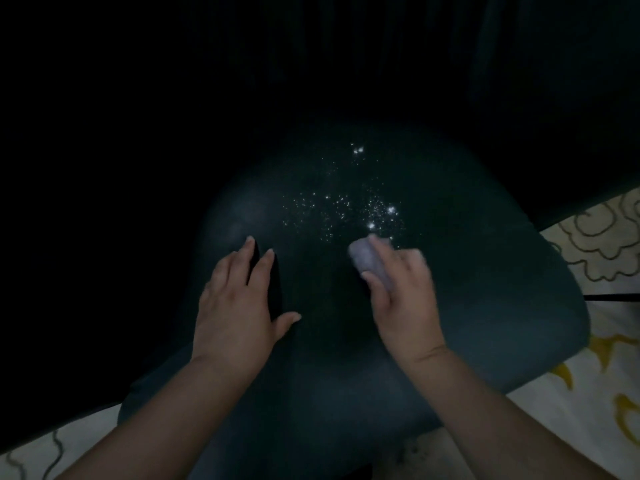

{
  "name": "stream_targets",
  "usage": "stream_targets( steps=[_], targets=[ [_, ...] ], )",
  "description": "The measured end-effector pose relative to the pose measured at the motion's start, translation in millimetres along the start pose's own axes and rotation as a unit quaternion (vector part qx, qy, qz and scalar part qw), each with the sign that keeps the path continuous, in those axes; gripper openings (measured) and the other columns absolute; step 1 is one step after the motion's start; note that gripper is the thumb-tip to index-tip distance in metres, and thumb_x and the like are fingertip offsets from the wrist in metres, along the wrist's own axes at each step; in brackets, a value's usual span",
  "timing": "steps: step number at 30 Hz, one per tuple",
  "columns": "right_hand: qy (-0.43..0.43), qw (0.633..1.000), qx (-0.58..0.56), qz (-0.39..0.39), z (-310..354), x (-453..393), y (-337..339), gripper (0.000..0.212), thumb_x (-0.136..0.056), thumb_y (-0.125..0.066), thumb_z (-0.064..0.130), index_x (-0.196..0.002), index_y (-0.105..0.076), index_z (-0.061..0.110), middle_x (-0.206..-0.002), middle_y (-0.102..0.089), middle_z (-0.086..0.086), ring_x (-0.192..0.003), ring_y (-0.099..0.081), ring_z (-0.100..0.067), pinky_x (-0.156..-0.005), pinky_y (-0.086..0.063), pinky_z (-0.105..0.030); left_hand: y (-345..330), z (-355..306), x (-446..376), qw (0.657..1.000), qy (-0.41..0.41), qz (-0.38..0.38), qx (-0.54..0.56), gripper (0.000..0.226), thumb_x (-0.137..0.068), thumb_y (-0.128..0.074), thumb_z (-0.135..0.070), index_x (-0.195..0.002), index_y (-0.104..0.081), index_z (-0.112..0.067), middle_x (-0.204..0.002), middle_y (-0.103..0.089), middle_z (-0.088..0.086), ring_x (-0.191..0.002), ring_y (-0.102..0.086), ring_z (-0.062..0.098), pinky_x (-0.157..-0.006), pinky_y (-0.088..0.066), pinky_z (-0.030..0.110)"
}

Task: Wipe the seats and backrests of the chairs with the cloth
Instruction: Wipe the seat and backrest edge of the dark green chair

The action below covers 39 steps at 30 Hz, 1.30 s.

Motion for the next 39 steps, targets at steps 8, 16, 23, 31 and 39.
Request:
stream_targets(
  steps=[8,16,23,31,39],
  targets=[
    [-0.234,0.969,0.066,-0.048,-69,-30,12,0.046,-0.095,-0.049,0.012,-0.141,-0.042,0.010,-0.117,-0.050,-0.018,-0.103,-0.048,-0.030,-0.092,-0.040,-0.037,-6,-13,-1,0.997,0.060,-0.030,0.027,0.091,-0.073,-0.078,-0.049,-0.147,-0.038,-0.014,-0.159,-0.023,0.010,-0.141,-0.021,0.028,-0.112,-0.030,0.045],
    [-0.168,0.982,0.051,-0.076,-66,-56,21,0.048,-0.094,-0.053,0.009,-0.141,-0.043,0.009,-0.111,-0.050,-0.022,-0.098,-0.051,-0.035,-0.090,-0.043,-0.042,-2,-16,-5,0.996,0.083,-0.041,0.010,0.093,-0.069,-0.081,-0.049,-0.145,-0.041,-0.012,-0.155,-0.030,0.012,-0.138,-0.026,0.030,-0.109,-0.034,0.047],
    [-0.044,0.992,-0.011,0.115,-8,-41,-33,0.052,-0.092,-0.054,0.005,-0.140,-0.043,0.019,-0.107,-0.046,-0.005,-0.096,-0.048,-0.023,-0.080,-0.047,-0.039,2,-21,-8,0.993,0.116,-0.030,0.007,0.094,-0.067,-0.082,-0.050,-0.144,-0.044,-0.012,-0.154,-0.033,0.010,-0.137,-0.029,0.030,-0.105,-0.039,0.047],
    [-0.133,0.988,-0.016,0.075,-38,-85,-26,0.039,-0.097,-0.050,0.011,-0.136,-0.047,0.014,-0.104,-0.046,-0.003,-0.093,-0.049,-0.012,-0.082,-0.042,-0.037,10,-22,-21,0.992,0.120,-0.046,0.011,0.089,-0.063,-0.087,-0.043,-0.138,-0.052,-0.009,-0.146,-0.044,0.013,-0.128,-0.040,0.035,-0.101,-0.041,0.049],
    [-0.258,0.961,-0.102,-0.014,-83,-116,-7,0.021,-0.097,-0.048,0.018,-0.116,-0.059,0.016,-0.096,-0.050,0.002,-0.081,-0.047,-0.006,-0.085,-0.047,-0.039,9,-21,-21,0.991,0.121,-0.055,0.004,0.088,-0.063,-0.086,-0.044,-0.137,-0.053,-0.010,-0.144,-0.046,0.011,-0.126,-0.042,0.034,-0.098,-0.044,0.049]
  ],
)
Point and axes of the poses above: each hand's wrist, its own x-axis away from the middle knuckle, its own y-axis out of the back of the hand, z = x × y, the point moved 7 cm from there along -x, towards the middle knuckle
